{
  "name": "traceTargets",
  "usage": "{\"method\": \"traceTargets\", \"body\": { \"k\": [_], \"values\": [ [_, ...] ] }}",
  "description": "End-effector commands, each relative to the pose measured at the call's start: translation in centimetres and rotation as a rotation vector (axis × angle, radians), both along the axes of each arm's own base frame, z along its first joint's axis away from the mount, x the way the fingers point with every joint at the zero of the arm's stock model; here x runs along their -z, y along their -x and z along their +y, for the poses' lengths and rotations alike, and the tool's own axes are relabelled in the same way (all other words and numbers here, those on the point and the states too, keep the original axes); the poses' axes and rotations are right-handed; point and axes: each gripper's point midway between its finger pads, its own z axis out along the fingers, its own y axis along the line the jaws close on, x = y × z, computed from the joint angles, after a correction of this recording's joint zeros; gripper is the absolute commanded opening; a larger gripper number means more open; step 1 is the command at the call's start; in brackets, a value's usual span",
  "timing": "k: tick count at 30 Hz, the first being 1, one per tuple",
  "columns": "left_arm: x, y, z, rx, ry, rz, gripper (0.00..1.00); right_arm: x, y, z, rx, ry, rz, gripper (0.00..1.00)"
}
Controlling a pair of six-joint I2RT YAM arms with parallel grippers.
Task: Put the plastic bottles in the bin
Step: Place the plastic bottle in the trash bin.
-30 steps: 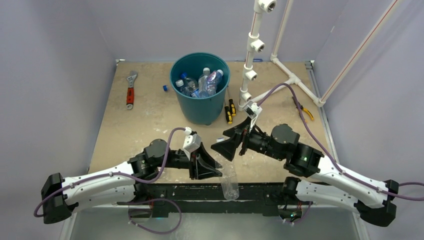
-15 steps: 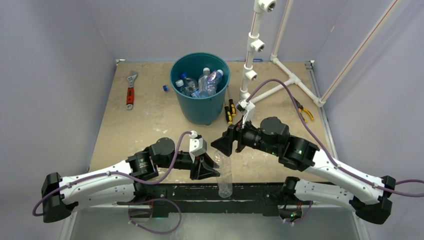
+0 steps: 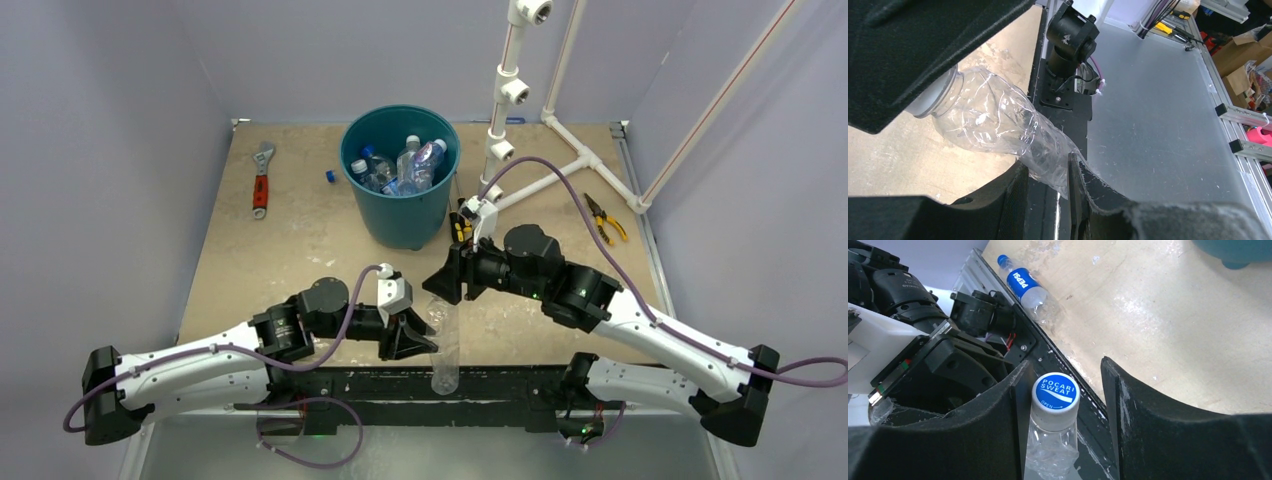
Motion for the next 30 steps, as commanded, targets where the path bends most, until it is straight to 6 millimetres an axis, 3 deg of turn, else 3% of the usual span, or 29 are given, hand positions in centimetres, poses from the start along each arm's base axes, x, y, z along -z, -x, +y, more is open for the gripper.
{"method": "traceTargets", "body": {
  "k": [1,7,10,13,14,15,17,19,21,23,26,30],
  "values": [
    [-3.2,-0.9,0.0,-0.045,0.082,-0.072,0.00,-1.5,0.8,1.0,-0.077,-0.045,-0.015,0.56],
    [-3.4,-1.5,0.2,-0.082,0.089,-0.083,0.00,-1.5,1.4,1.3,-0.111,-0.061,-0.005,0.51],
    [-3.3,-1.6,0.1,-0.089,0.087,-0.081,0.00,-1.5,1.6,1.4,-0.124,-0.069,-0.003,0.34],
    [-3.2,-2.1,0.2,-0.119,0.080,-0.079,0.00,-1.6,1.9,1.6,-0.147,-0.080,0.002,0.03],
    [-3.2,-2.4,0.3,-0.141,0.079,-0.077,0.00,-1.8,2.0,1.6,-0.150,-0.085,-0.003,0.00],
    [-3.2,-2.8,0.4,-0.168,0.076,-0.070,0.06,-2.2,2.1,1.6,-0.160,-0.098,-0.017,0.00],
    [-3.4,-3.9,0.7,-0.238,0.069,-0.053,0.32,-3.8,2.3,1.3,-0.170,-0.136,-0.077,0.00],
    [-4.0,-5.2,1.4,-0.339,0.083,-0.023,0.53,-6.7,1.9,0.3,-0.133,-0.204,-0.180,0.00],
    [-4.8,-5.7,2.1,-0.394,0.135,0.000,0.81,-9.6,1.8,-1.1,-0.081,-0.284,-0.265,0.00],
    [-5.7,-6.1,2.8,-0.439,0.214,0.019,0.89,-11.3,1.5,-2.4,-0.030,-0.331,-0.326,0.00],
    [-7.1,-6.0,3.3,-0.442,0.312,0.020,0.93,-12.5,1.1,-3.1,0.014,-0.382,-0.371,0.00],
    [-8.4,-5.4,2.4,-0.385,0.372,-0.009,0.96,-13.6,1.0,-3.3,0.034,-0.452,-0.401,0.00]
  ]
}}
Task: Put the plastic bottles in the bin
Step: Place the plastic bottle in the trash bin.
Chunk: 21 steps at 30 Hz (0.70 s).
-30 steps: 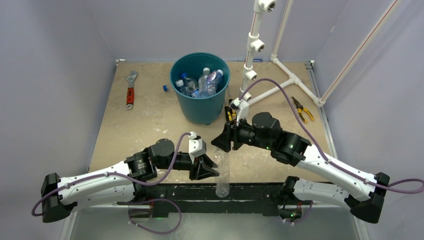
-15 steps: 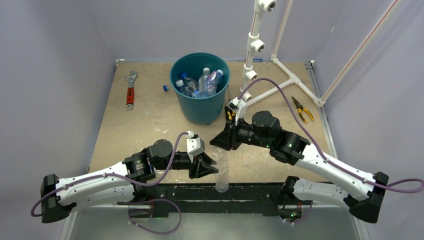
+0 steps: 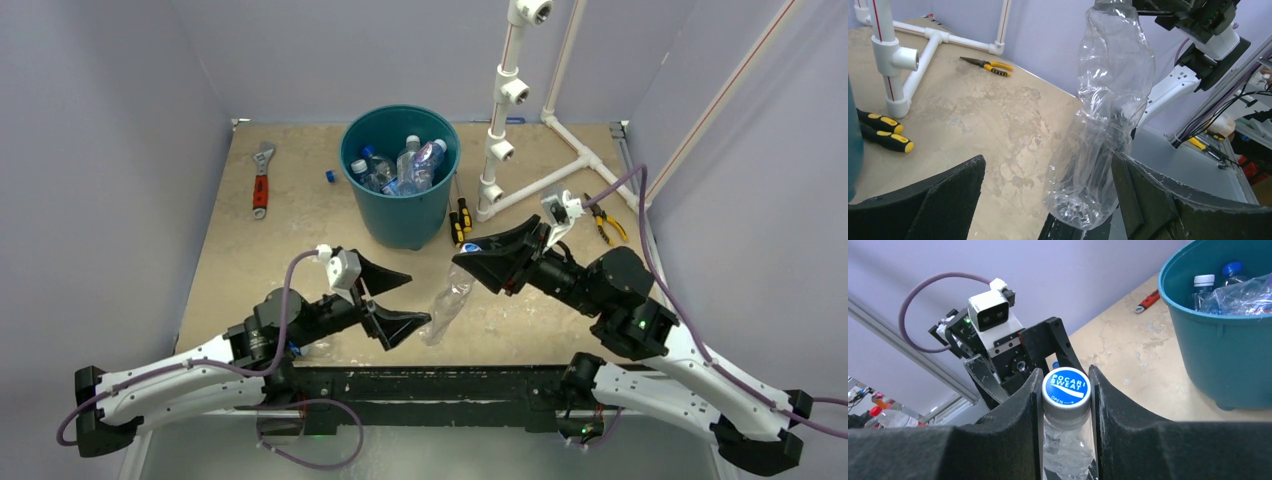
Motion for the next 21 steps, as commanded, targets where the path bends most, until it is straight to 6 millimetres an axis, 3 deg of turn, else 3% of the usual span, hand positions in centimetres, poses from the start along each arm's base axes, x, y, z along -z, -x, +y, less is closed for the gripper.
{"method": "traceTargets", "body": {
  "k": [1,7,12,15,21],
  "values": [
    [-2.3,0.1,-1.1,0.030,0.105,-0.038,0.96,-1.5,-1.0,0.2,0.041,-0.092,-0.055,0.00],
    [-3.1,0.7,-3.0,0.109,0.099,-0.078,0.98,-2.7,-1.2,0.8,0.030,-0.130,-0.070,0.00],
    [-3.4,1.0,-3.0,0.124,0.102,-0.105,0.99,-2.7,-1.6,1.0,0.048,-0.122,-0.061,0.00],
    [-2.8,0.9,-3.3,0.124,0.076,-0.111,0.99,-3.2,-0.9,1.3,0.007,-0.146,-0.071,0.00],
    [-1.3,0.6,-4.2,0.139,-0.005,-0.103,0.59,-4.2,-0.3,1.4,-0.027,-0.159,-0.075,0.00]
  ]
}}
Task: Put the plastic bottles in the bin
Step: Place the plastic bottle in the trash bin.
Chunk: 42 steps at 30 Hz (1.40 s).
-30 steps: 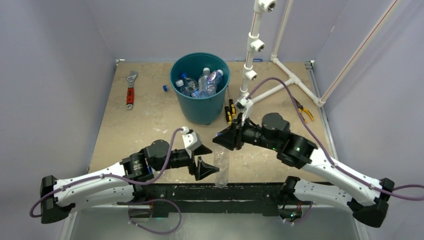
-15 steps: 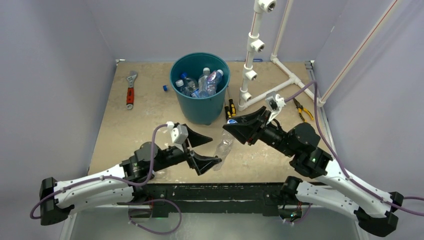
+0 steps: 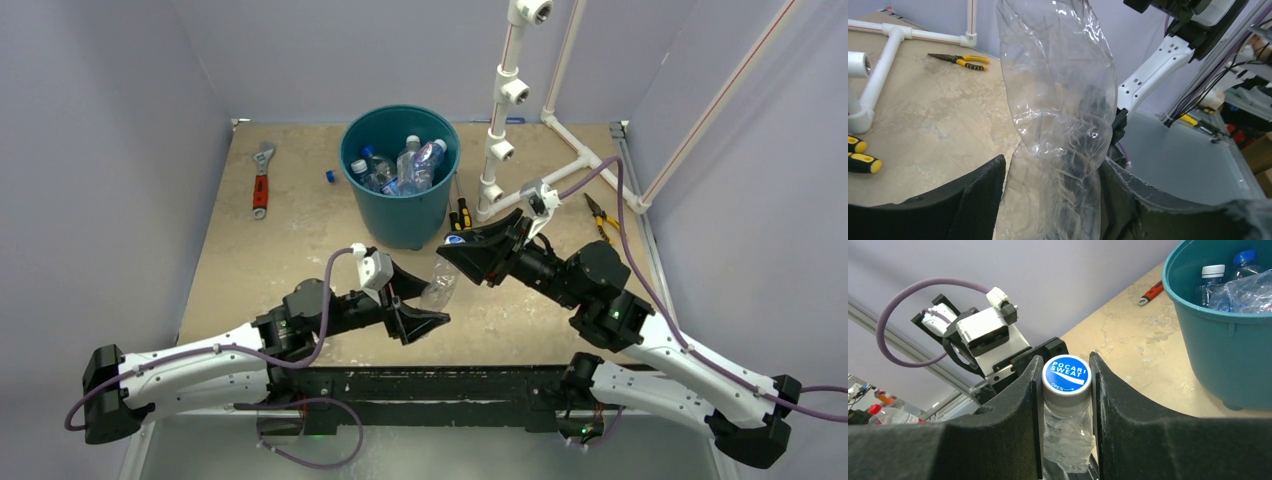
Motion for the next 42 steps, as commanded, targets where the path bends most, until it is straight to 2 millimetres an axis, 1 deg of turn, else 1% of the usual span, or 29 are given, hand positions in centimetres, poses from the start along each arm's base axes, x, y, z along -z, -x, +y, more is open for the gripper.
{"method": "traceTargets", "body": {
  "k": [1,5,6,7,8,9,10,11,12,14,16,20,25,29,33,35,38,39,42],
  "values": [
    [-1.6,0.1,-0.4,0.019,0.001,-0.051,0.51,-3.8,1.3,-0.4,-0.044,-0.085,-0.055,0.00],
    [-1.5,-0.3,-0.3,0.001,-0.010,-0.066,0.18,-3.9,1.8,0.1,-0.084,-0.056,-0.054,0.00],
    [-1.6,-0.4,-0.2,-0.006,-0.011,-0.072,0.11,-4.0,1.9,0.2,-0.090,-0.047,-0.053,0.00],
    [-1.6,-0.5,-0.1,-0.014,-0.014,-0.079,0.05,-3.9,1.9,0.2,-0.092,-0.033,-0.051,0.02],
    [-1.7,-0.6,0.1,-0.022,-0.015,-0.086,0.00,-3.9,1.9,0.1,-0.090,-0.019,-0.051,0.19],
    [-1.8,-0.7,0.2,-0.033,-0.019,-0.090,0.00,-3.7,1.9,0.1,-0.088,0.008,-0.042,0.37],
    [-1.8,-0.9,0.4,-0.042,-0.025,-0.097,0.00,-4.0,2.0,-0.1,-0.085,0.016,-0.047,0.53],
    [-1.9,-0.9,0.6,-0.047,-0.030,-0.106,0.00,-3.6,1.9,-0.2,-0.078,0.050,-0.025,0.63],
    [-2.1,-0.9,0.7,-0.051,-0.033,-0.112,0.00,-3.7,2.0,-0.5,-0.075,0.067,-0.015,0.68],
    [-2.4,-0.8,1.1,-0.051,-0.025,-0.127,0.00,-3.2,2.3,-0.8,-0.081,0.097,0.019,0.73],
    [-2.7,-0.6,1.2,-0.043,-0.016,-0.140,0.00,-2.8,2.2,-0.9,-0.072,0.123,0.037,0.74],
    [-3.0,-0.1,1.2,-0.017,-0.009,-0.156,0.00,-1.6,2.1,0.0,-0.097,0.159,0.083,0.74],
    [-3.1,0.2,1.0,0.004,-0.014,-0.158,0.00,-0.9,1.6,1.0,-0.106,0.171,0.117,0.67],
    [-3.3,0.5,1.0,0.022,-0.013,-0.165,0.00,-0.5,1.3,1.6,-0.108,0.180,0.132,0.63],
    [-3.1,0.3,0.9,0.012,-0.031,-0.164,0.00,-0.3,1.0,2.0,-0.108,0.174,0.144,0.56],
    [-3.0,0.3,1.0,0.013,-0.035,-0.165,0.00,-0.8,1.3,2.0,-0.119,0.155,0.126,0.58],
    [-3.0,0.5,1.2,0.019,-0.026,-0.170,0.00,-2.1,1.8,1.2,-0.120,0.122,0.078,0.70],
    [-3.2,0.8,1.3,0.028,-0.018,-0.175,0.00,-2.5,2.1,0.9,-0.124,0.109,0.058,0.71],
    [-3.7,1.9,1.3,0.082,0.010,-0.192,0.00,-3.4,2.9,0.4,-0.148,0.081,0.003,0.72]
  ]
}}
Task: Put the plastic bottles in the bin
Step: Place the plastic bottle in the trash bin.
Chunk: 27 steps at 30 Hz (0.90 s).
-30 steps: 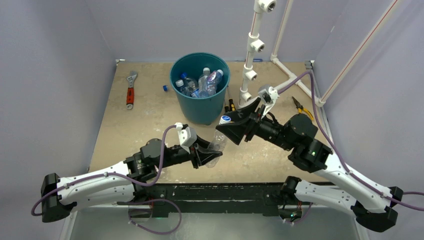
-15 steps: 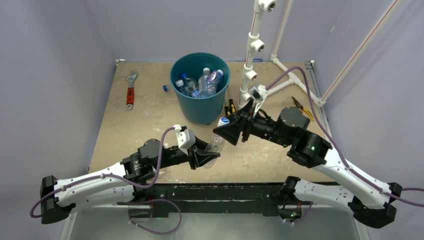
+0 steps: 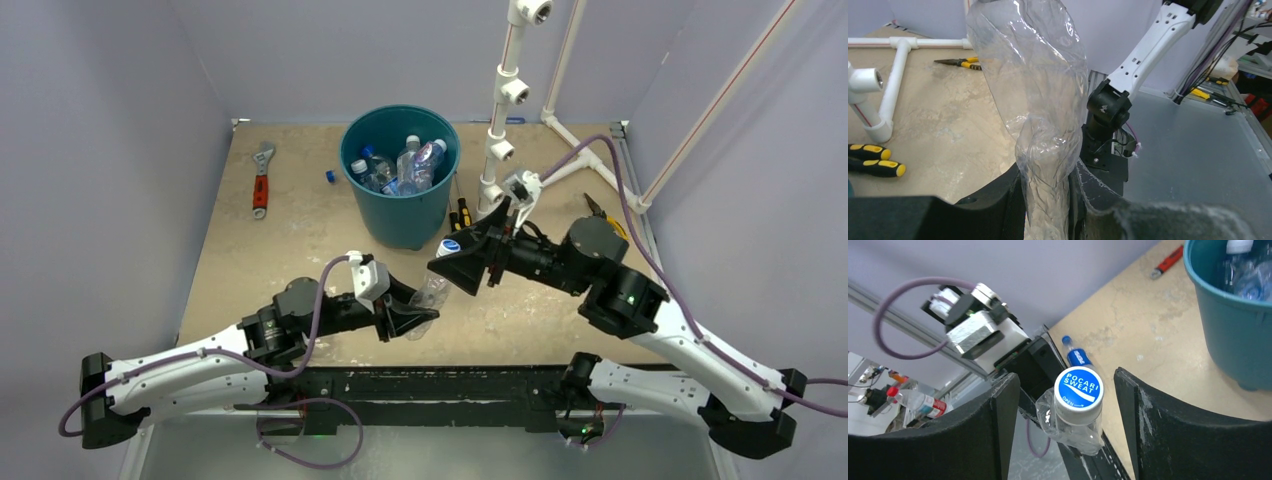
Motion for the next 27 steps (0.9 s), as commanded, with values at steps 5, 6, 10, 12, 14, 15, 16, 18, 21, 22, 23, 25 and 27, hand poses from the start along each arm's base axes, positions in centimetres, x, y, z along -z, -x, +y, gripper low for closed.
{"method": "traceTargets", "body": {
  "k": [5,6,10,12,14,15,16,18,21,22,23,25,27],
  "values": [
    [-4.4,3.2,0.2,0.169,0.132,-0.091,0.00,-4.1,2.4,-0.7,-0.095,-0.146,-0.155,0.61],
    [-4.6,3.5,0.2,0.184,0.142,-0.091,0.00,-4.1,2.5,-0.6,-0.105,-0.149,-0.157,0.57],
    [-4.7,3.9,0.1,0.210,0.157,-0.092,0.00,-4.1,3.0,0.0,-0.150,-0.153,-0.157,0.52],
    [-4.9,4.0,0.1,0.215,0.163,-0.095,0.00,-4.5,3.3,0.2,-0.167,-0.174,-0.160,0.52],
    [-5.0,4.1,0.1,0.219,0.164,-0.098,0.00,-4.4,3.3,0.4,-0.177,-0.176,-0.165,0.52],
    [-5.1,4.1,0.2,0.219,0.165,-0.099,0.00,-4.3,3.4,0.4,-0.178,-0.181,-0.163,0.51],
    [-5.2,4.1,0.2,0.220,0.167,-0.100,0.00,-4.4,3.4,0.3,-0.178,-0.190,-0.159,0.49],
    [-5.3,4.2,0.3,0.221,0.168,-0.105,0.00,-4.5,3.5,0.1,-0.173,-0.200,-0.156,0.41],
    [-5.2,4.1,0.3,0.218,0.159,-0.110,0.00,-4.9,3.6,-0.1,-0.172,-0.208,-0.158,0.24],
    [-5.1,3.9,0.3,0.207,0.157,-0.109,0.00,-5.0,3.6,-0.1,-0.171,-0.209,-0.158,0.16],
    [-5.1,3.5,0.3,0.188,0.152,-0.106,0.00,-4.9,3.5,0.0,-0.168,-0.207,-0.156,0.07],
    [-4.5,1.9,0.2,0.099,0.114,-0.087,0.00,-4.7,3.0,0.0,-0.141,-0.199,-0.143,0.00],
    [-3.9,-0.6,0.3,-0.030,0.047,-0.084,0.00,-4.1,1.9,0.1,-0.089,-0.182,-0.098,0.00]
  ]
}}
